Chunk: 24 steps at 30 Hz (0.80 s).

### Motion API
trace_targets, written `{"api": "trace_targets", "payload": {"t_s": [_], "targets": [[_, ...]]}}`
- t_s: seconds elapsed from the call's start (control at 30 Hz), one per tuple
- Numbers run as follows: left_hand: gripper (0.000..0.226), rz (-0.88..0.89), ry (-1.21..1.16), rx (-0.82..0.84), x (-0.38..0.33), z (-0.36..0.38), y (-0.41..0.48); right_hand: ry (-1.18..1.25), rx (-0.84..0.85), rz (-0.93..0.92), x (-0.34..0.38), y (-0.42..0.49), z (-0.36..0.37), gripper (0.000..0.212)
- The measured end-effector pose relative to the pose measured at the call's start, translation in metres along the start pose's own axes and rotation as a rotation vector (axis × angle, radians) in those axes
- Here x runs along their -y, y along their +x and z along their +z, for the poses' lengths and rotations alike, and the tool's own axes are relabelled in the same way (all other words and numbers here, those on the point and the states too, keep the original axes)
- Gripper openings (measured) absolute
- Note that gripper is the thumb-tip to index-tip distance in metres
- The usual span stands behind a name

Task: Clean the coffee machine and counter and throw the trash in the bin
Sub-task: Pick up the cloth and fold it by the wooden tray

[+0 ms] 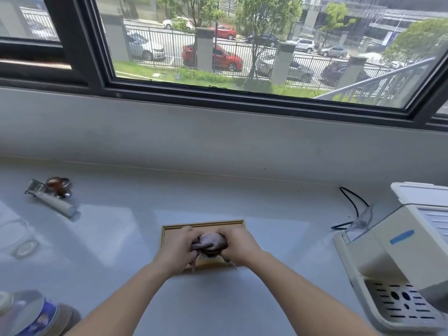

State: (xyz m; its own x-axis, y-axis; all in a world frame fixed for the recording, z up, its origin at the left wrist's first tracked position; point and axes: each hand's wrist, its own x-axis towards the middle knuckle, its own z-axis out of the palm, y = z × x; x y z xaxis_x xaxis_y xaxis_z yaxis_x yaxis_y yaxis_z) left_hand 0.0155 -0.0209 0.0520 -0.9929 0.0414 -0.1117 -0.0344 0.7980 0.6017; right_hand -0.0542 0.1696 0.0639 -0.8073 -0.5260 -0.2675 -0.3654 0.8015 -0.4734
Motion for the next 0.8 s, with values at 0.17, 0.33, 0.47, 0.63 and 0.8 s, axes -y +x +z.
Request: {"api": "trace_targets", "payload": {"t_s": [0.17, 0.33, 0.47, 0.63, 0.8], "targets": [[0.040, -0.042, 0.025, 0.011, 0.007, 0.014, 0.014, 0.004, -0.015, 0.008, -0.014, 0.015, 0.007, 0.040], [0.052, -0.059, 0.022, 0.017, 0.014, 0.022, 0.030, -0.005, -0.046, -0.004, -0.024, 0.028, 0.011, 0.042], [0.059, -0.063, 0.031, -0.010, 0.019, 0.028, 0.042, -0.025, -0.088, 0.003, -0.031, 0.034, 0.014, 0.045], [0.050, -0.056, 0.084, 0.005, 0.020, 0.036, 0.048, -0.039, -0.102, 0.016, -0.039, 0.035, 0.024, 0.039], [0.057, -0.033, 0.214, 0.020, 0.026, 0.043, 0.046, -0.039, -0.091, -0.005, -0.044, 0.034, 0.034, 0.041]]}}
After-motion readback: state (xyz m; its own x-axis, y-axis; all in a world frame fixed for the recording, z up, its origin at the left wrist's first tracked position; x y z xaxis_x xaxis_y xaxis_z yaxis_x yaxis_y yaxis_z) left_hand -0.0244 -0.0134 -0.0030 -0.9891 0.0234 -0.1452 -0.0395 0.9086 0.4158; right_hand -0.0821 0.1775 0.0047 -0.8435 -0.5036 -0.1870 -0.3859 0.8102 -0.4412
